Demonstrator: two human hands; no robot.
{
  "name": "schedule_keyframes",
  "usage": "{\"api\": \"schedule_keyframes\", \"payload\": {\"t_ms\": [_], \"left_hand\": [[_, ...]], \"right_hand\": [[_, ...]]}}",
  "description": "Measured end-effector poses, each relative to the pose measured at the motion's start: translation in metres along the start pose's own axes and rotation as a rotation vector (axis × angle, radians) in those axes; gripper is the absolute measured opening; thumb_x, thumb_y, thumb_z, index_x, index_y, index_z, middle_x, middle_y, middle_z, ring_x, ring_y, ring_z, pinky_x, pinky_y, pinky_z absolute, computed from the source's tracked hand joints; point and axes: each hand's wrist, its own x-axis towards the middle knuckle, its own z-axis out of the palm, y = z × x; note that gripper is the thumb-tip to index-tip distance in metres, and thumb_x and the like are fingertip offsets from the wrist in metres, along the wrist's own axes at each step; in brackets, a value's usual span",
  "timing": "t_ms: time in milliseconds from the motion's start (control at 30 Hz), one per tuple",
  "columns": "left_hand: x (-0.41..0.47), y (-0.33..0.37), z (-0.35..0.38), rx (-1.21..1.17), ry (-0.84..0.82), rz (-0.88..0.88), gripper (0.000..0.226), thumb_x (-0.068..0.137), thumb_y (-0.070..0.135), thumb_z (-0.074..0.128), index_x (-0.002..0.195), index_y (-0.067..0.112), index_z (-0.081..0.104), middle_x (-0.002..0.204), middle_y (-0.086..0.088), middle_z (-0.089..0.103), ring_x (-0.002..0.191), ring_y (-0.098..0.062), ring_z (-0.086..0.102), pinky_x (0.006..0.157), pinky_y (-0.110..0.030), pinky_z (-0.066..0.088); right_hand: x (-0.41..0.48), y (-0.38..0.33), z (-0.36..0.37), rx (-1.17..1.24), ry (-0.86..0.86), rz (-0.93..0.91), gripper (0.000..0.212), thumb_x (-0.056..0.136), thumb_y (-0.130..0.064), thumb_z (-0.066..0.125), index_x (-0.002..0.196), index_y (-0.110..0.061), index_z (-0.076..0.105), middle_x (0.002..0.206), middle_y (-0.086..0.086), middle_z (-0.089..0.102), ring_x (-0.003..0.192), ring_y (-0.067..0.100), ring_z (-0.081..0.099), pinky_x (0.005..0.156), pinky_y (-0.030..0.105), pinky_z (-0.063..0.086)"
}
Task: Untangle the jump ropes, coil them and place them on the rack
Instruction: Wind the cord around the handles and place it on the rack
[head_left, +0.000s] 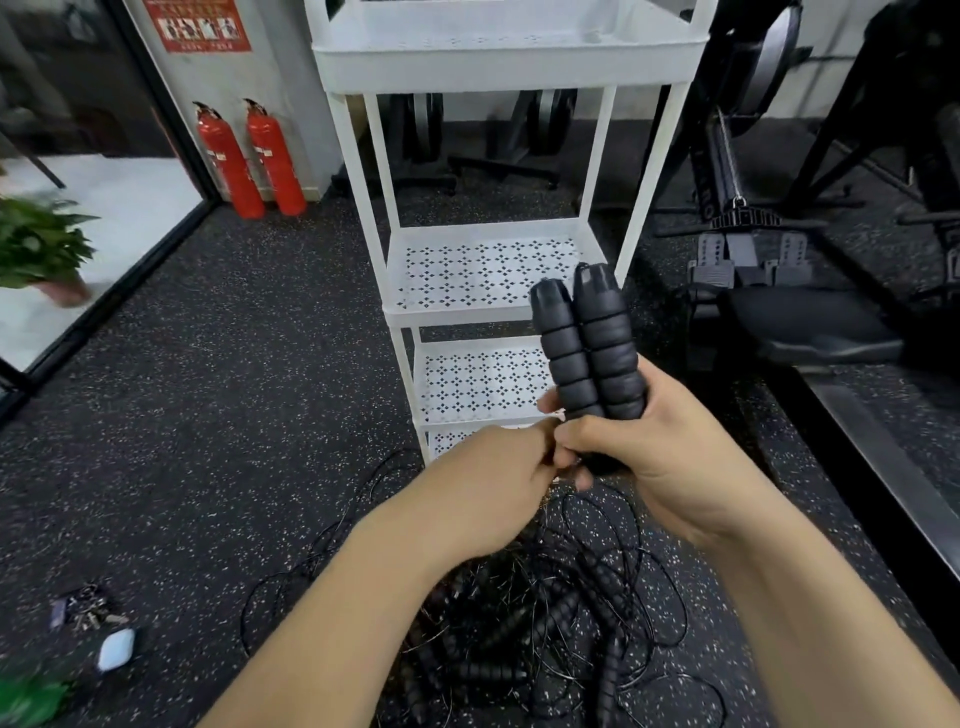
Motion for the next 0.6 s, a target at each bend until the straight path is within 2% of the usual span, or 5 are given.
{"api": "schedule_keyframes", "payload": {"t_ms": [100, 267, 367, 500, 600], "left_hand": [[-0.007, -0.004, -0.008, 0.023, -0.042, 0.018, 0.022, 0.114, 0.037, 0.041, 0.099, 0.029, 0.055, 0.086, 0.01, 0.06, 0.076, -0.012, 0.057, 0.066, -0.035, 0.042], [-0.02, -0.008, -0.024, -0.047, -0.085, 0.005, 0.031, 0.11, 0.048, 0.051, 0.093, 0.033, 0.072, 0.065, 0.017, 0.058, 0.057, 0.006, 0.051, 0.057, -0.027, 0.033], [-0.03, -0.008, -0.035, -0.126, -0.061, 0.002, 0.027, 0.105, 0.05, 0.059, 0.09, 0.034, 0.075, 0.054, 0.018, 0.054, 0.046, -0.001, 0.044, 0.053, -0.027, 0.036], [-0.036, -0.008, -0.046, -0.228, 0.003, 0.061, 0.022, 0.099, 0.05, 0.069, 0.085, 0.035, 0.077, 0.057, 0.012, 0.053, 0.052, -0.005, 0.043, 0.054, -0.026, 0.034], [-0.034, -0.012, -0.046, -0.303, 0.087, 0.097, 0.022, 0.094, 0.049, 0.076, 0.08, 0.032, 0.077, 0.062, 0.009, 0.062, 0.054, -0.008, 0.05, 0.054, -0.027, 0.038]], "right_hand": [[0.0, -0.003, -0.005, -0.075, 0.001, 0.037, 0.051, 0.085, 0.022, 0.07, 0.121, -0.007, 0.047, 0.096, 0.017, 0.073, 0.067, 0.03, 0.066, 0.05, 0.036, 0.05], [0.003, 0.0, -0.015, -0.196, -0.03, 0.125, 0.071, 0.083, 0.024, 0.068, 0.129, -0.023, 0.043, 0.096, 0.014, 0.076, 0.066, 0.031, 0.064, 0.052, 0.038, 0.049], [0.005, 0.005, -0.022, -0.438, -0.012, 0.146, 0.07, 0.08, 0.018, 0.072, 0.129, -0.025, 0.045, 0.087, 0.008, 0.079, 0.063, 0.026, 0.067, 0.054, 0.041, 0.053], [0.007, 0.01, -0.017, -0.878, -0.089, 0.232, 0.059, 0.072, -0.001, 0.08, 0.113, -0.028, 0.047, 0.081, 0.009, 0.075, 0.058, 0.032, 0.071, 0.053, 0.049, 0.058], [0.005, 0.014, -0.003, -1.037, -0.278, 0.287, 0.049, 0.076, -0.007, 0.08, 0.105, -0.028, 0.047, 0.08, 0.004, 0.074, 0.06, 0.02, 0.071, 0.051, 0.039, 0.055]]}}
